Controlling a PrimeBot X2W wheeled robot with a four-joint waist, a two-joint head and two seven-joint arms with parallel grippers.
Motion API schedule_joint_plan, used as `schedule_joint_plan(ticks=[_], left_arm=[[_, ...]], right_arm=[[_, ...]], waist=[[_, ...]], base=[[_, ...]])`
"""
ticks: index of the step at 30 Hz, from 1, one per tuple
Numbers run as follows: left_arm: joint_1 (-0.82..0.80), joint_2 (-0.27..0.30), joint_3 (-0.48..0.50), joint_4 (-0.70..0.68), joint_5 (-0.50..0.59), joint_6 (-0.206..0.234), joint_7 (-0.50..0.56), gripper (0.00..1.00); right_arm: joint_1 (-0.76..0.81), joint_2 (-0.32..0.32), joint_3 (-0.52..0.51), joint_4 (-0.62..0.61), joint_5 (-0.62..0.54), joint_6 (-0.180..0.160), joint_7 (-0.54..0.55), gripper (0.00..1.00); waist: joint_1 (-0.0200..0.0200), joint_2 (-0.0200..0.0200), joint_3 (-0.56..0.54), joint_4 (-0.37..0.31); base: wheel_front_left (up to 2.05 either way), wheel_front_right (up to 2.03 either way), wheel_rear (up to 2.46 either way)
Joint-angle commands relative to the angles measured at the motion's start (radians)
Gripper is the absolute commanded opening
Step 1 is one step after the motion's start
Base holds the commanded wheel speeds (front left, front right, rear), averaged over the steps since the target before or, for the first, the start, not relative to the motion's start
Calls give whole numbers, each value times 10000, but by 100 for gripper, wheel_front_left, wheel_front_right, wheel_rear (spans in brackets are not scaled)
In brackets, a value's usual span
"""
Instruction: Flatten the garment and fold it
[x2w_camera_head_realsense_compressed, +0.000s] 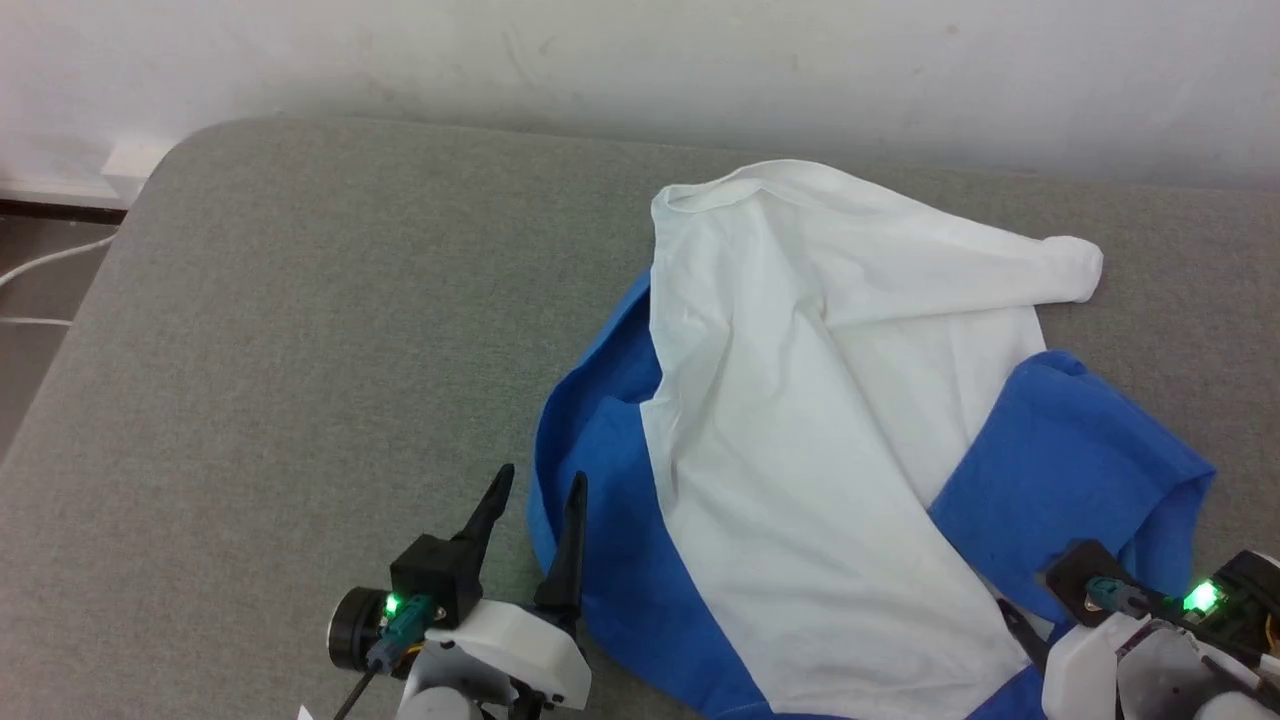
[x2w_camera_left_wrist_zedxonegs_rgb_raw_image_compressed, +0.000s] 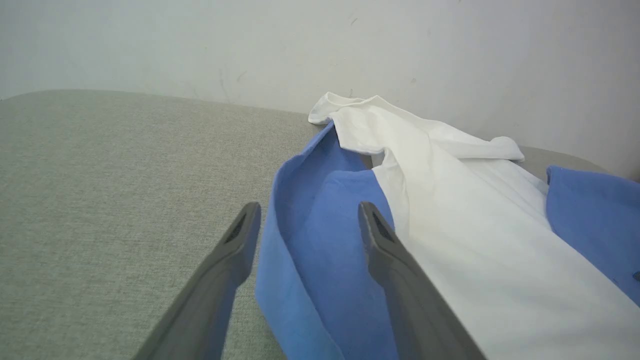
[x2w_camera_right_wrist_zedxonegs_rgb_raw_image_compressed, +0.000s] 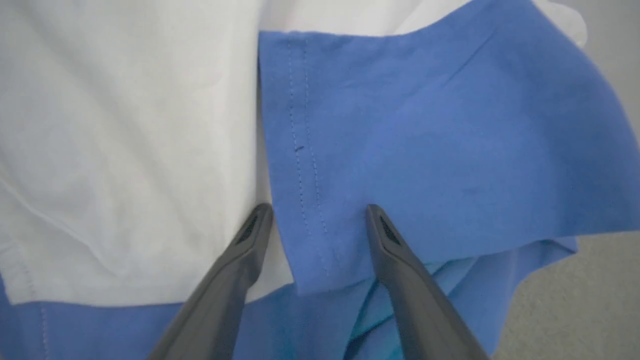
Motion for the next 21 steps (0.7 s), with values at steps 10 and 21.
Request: schedule_joint_plan(ticks=[10,21], left_arm=[[-15,-12,-9,239,44,-5,-47,100],[4,-12,-11,197,65,-23,-47,100]], right_arm=[[-96,387,-420,249,479,-21,-234,0],[-189,1225,-3289,-1472,3155,-21,1064,0]], waist=[[-1,-1,-303,-162],[-1,-1,-238,-536]], base=[[0,0,0],[0,0,0]])
